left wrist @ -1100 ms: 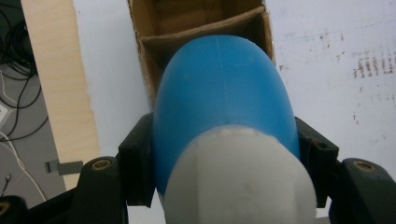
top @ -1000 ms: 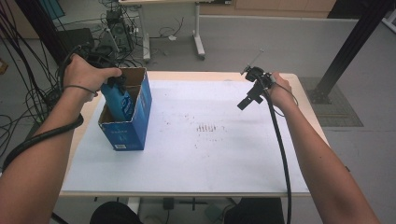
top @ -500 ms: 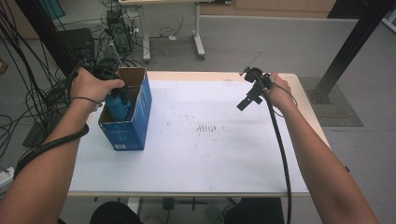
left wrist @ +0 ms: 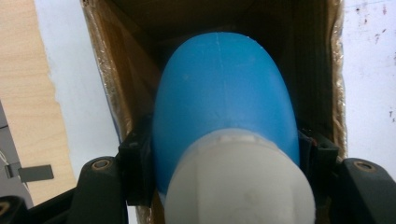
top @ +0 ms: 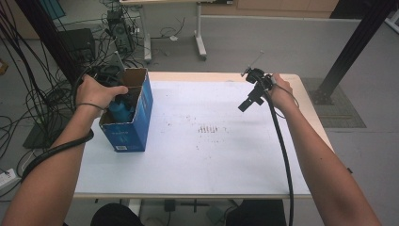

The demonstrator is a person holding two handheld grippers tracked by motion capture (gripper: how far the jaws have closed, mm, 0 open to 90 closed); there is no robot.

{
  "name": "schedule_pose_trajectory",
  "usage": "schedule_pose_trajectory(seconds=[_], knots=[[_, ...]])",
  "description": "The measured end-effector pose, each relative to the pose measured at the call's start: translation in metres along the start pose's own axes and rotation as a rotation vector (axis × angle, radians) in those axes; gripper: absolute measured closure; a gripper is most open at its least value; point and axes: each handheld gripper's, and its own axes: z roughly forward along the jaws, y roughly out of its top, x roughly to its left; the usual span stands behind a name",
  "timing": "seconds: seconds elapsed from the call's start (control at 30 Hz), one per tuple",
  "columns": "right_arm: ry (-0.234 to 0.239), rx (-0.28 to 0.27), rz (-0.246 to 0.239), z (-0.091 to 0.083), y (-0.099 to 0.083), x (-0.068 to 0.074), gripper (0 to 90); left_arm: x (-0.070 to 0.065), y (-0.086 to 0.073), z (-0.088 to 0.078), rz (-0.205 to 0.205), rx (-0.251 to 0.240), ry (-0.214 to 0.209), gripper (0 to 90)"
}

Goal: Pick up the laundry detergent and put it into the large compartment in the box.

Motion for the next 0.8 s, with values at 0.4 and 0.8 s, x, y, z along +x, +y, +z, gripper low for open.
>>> schedule_pose_trajectory(seconds=[0.4,0.8], knots=[[0.003,0.003,-0.001,0.002,-0.001,0.000,6.9,-0.005,0.000,0.011,0.008,0.015,0.008,37.3],[0.000,0.001,0.003,0.002,-0.005,-0.002,6.9,-0.007,-0.001,0.013,0.007,0.009,0.017,37.3]])
